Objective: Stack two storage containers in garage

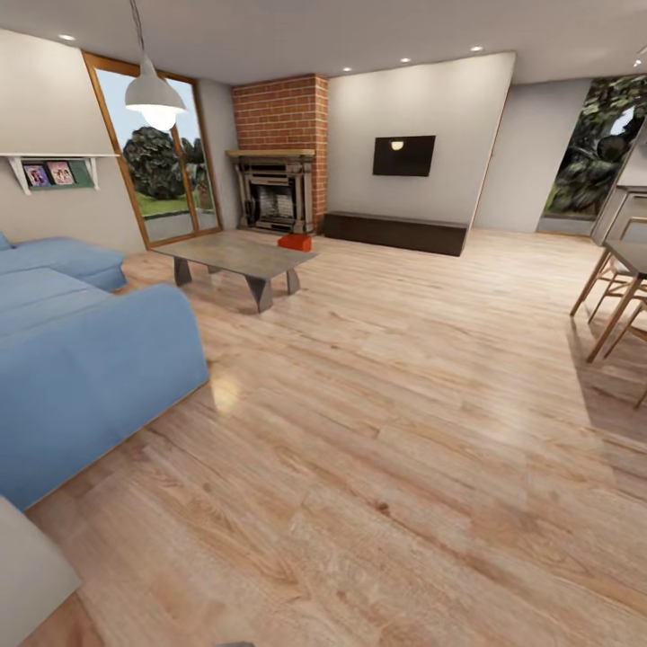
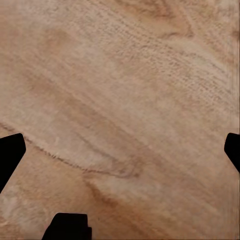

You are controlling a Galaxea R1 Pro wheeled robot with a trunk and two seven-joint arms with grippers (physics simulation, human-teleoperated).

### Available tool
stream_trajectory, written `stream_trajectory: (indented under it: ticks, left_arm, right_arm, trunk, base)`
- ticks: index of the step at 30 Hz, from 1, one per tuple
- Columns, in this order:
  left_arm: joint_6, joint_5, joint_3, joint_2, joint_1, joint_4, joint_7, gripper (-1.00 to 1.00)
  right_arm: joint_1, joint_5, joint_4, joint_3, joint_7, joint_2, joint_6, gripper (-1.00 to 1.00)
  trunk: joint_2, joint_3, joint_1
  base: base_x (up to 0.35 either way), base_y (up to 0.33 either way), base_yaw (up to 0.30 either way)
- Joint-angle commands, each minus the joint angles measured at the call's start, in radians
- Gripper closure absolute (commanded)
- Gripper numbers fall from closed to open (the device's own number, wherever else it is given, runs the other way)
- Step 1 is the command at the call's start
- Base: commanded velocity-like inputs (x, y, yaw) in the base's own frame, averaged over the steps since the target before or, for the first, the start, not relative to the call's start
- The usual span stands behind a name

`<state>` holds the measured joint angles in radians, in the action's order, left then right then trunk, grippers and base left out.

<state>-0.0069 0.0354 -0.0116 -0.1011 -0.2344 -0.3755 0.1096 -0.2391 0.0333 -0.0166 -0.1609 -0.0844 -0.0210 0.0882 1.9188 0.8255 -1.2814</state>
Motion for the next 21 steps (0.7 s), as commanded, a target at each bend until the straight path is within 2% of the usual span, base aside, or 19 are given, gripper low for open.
stream_trajectory:
  ticks: [1, 21]
  left_arm:
    - [-0.001, 0.004, -0.001, 0.000, 0.000, 0.000, 0.004, -1.00]
    - [-0.001, 0.006, -0.001, 0.001, 0.000, 0.000, 0.004, -1.00]
  right_arm:
    - [0.000, 0.004, -0.002, -0.004, -0.002, 0.000, 0.005, -1.00]
    - [0.000, -0.005, -0.004, -0.002, -0.004, -0.011, 0.004, -1.00]
  trunk:
    - [0.000, 0.001, 0.000]
    - [0.000, 0.001, 0.000]
  base:
    - [0.314, -0.203, 0.000]
    - [0.314, -0.202, 0.000]
